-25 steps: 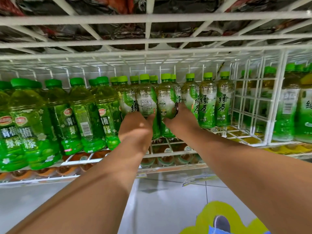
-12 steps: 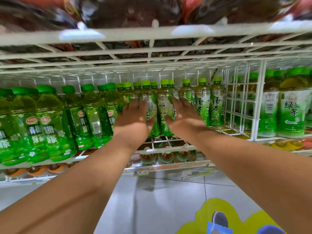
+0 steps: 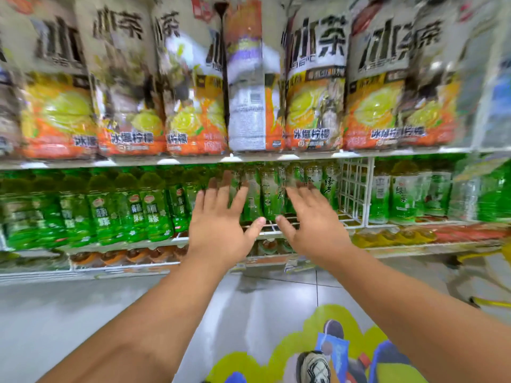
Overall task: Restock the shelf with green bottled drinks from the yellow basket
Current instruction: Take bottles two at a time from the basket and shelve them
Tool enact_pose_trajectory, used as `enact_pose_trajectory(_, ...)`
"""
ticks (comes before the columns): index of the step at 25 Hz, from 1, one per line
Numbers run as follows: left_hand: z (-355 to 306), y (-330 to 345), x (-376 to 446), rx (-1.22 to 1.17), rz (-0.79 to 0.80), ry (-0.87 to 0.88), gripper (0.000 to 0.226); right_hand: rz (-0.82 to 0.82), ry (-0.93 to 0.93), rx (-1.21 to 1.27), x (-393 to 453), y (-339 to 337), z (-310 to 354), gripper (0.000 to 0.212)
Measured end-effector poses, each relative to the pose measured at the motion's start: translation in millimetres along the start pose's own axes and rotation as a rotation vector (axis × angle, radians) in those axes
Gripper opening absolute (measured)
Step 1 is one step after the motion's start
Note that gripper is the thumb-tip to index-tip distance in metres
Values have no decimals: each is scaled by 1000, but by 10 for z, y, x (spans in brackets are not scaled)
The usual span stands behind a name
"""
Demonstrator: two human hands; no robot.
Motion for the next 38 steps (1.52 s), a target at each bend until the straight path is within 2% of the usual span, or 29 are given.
enact_pose_trajectory(3, -64, -432, -385, -45, 62, -3, 83, -27, 16, 43, -453, -383, 123, 76)
enact_pose_trajectory(8, -216, -1382, -1035, -33, 66, 45, 83, -76, 43, 17, -1146, -1248, 384, 77)
enact_pose_trajectory(16, -354, -2961, -1612, -38, -144, 158, 80, -168, 77, 28, -2120, -2485, 732, 79)
enact_pose_trajectory(22, -397, -3796, -1811, -3, -212, 213, 82, -247, 89, 10, -2650, -3172, 940, 78)
enact_pose_trajectory(26, -432, -4176, -1975, 34, -160, 221, 84, -251, 111, 4, -2950, -3509, 1014, 79)
enact_pose_trajectory(31, -878, -4613, -2263, 38, -253, 311, 85, -342, 75, 15, -3396, -3861, 958, 81)
enact_pose_trajectory(36, -1539, -4589, -2667, 53, -237, 311, 94, -407, 93, -22, -4018, -4062, 564, 80)
enact_pose_trajectory(38, -1839, -4540, -2813, 67, -216, 308, 91, -428, 109, -15, -4277, -4088, 328, 79)
Point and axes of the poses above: each hand's wrist, its own x-axis towards the middle knuckle, its own y-axis out of the palm, z = x × y, the point moved 9 cm from there along x, towards the middle knuckle, and after that the axes turned 12 degrees about z, right-handed, at the moved point
